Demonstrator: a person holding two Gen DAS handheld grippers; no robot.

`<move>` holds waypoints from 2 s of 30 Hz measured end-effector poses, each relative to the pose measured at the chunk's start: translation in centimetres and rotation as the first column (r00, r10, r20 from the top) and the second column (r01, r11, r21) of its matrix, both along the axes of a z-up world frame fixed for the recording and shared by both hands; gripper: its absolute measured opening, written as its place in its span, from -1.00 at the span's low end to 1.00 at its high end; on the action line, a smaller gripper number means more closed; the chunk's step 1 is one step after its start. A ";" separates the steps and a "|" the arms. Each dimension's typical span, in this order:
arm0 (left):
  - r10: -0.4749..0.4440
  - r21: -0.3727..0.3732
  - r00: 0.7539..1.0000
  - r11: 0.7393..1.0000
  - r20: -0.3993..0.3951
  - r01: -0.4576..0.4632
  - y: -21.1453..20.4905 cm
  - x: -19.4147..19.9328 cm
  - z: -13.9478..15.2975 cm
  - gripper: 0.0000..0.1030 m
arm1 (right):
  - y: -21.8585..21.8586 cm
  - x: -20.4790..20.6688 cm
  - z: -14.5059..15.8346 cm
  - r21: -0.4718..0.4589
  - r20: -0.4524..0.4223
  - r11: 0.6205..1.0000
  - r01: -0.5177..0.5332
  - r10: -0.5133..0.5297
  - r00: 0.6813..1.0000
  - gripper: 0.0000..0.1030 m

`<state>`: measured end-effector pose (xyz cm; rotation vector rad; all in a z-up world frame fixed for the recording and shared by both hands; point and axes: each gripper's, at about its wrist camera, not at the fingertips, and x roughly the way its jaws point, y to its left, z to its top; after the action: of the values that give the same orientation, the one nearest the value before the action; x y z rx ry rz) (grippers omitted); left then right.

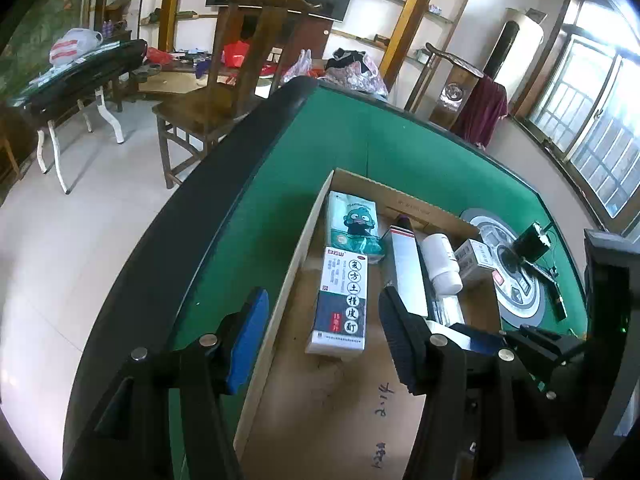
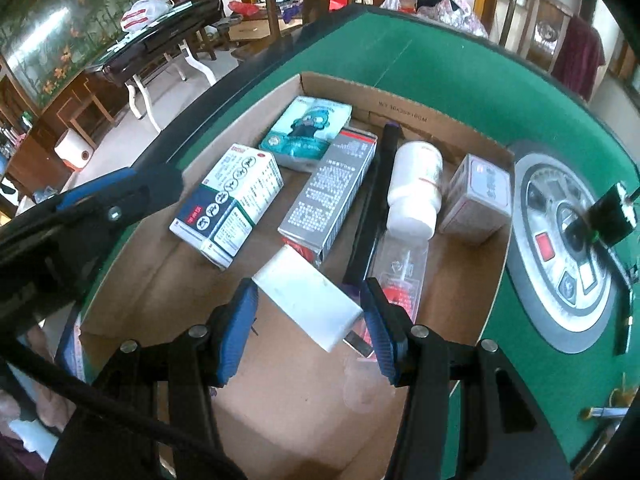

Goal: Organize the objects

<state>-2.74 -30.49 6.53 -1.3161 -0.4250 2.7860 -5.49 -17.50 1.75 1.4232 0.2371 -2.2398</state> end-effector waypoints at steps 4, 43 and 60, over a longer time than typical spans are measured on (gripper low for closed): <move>-0.001 0.003 1.000 1.000 0.000 0.001 0.3 0.7 0.3 0.06 | 1.4 0.2 1.4 -0.054 -0.008 0.998 0.011 -0.011 1.000 0.01; -0.422 0.009 0.905 0.906 0.050 0.422 29.1 11.6 -0.7 0.23 | 48.3 9.9 0.9 -0.485 0.078 0.528 0.697 -0.768 0.635 0.23; -0.606 -0.187 0.791 0.769 0.087 0.611 41.4 10.8 -3.7 0.23 | 48.7 10.2 -0.5 -0.575 0.091 0.533 0.621 -0.712 0.696 0.23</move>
<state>8.03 10.96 2.79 -1.2282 0.2727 2.2948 4.69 31.16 1.20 1.0796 -1.0597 -2.6598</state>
